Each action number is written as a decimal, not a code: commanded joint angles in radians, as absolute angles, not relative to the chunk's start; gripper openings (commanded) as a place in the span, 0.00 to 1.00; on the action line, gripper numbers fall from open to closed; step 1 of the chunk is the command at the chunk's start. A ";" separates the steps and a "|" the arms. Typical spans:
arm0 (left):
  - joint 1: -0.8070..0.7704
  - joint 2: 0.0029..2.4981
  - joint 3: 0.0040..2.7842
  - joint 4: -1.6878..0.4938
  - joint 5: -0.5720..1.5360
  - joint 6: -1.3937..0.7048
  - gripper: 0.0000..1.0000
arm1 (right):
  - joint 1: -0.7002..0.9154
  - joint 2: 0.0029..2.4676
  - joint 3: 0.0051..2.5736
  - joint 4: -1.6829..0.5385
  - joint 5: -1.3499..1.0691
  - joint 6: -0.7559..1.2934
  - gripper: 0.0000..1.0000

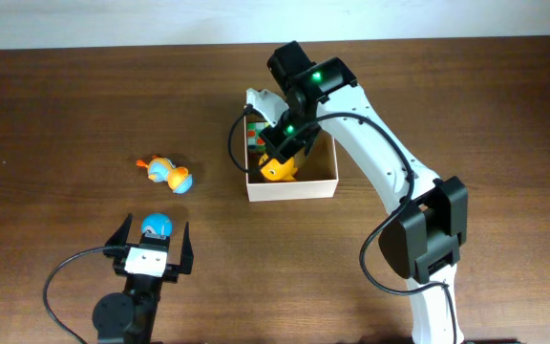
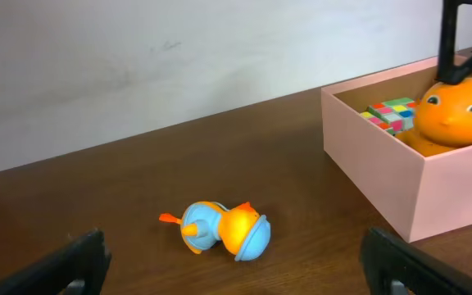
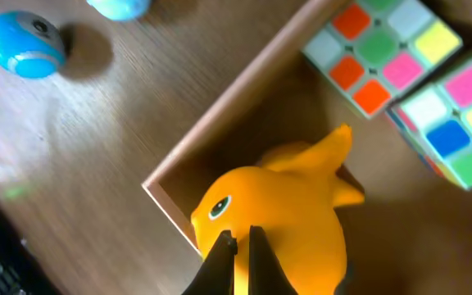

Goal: Pack container

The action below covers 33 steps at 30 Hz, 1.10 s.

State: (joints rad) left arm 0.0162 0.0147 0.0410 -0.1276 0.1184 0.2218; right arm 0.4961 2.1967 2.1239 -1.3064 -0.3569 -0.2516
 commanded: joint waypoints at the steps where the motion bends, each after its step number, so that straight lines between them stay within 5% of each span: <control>1: 0.022 0.006 0.034 -0.125 0.111 0.233 0.99 | 0.479 2.215 2.115 -1.335 -0.262 -0.254 0.04; 18: 0.022 0.006 0.034 -0.125 0.111 0.233 0.99 | 0.282 2.215 2.115 -1.427 -0.230 -0.253 0.04; 33: 0.022 0.006 0.034 -0.125 0.111 0.233 0.99 | 0.274 2.215 2.115 -1.441 -0.262 -0.254 0.04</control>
State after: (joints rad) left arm 0.0162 0.0147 0.0410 -0.1276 0.1184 0.2218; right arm 0.2699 2.1967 2.1239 -1.4303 -0.2420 -0.2516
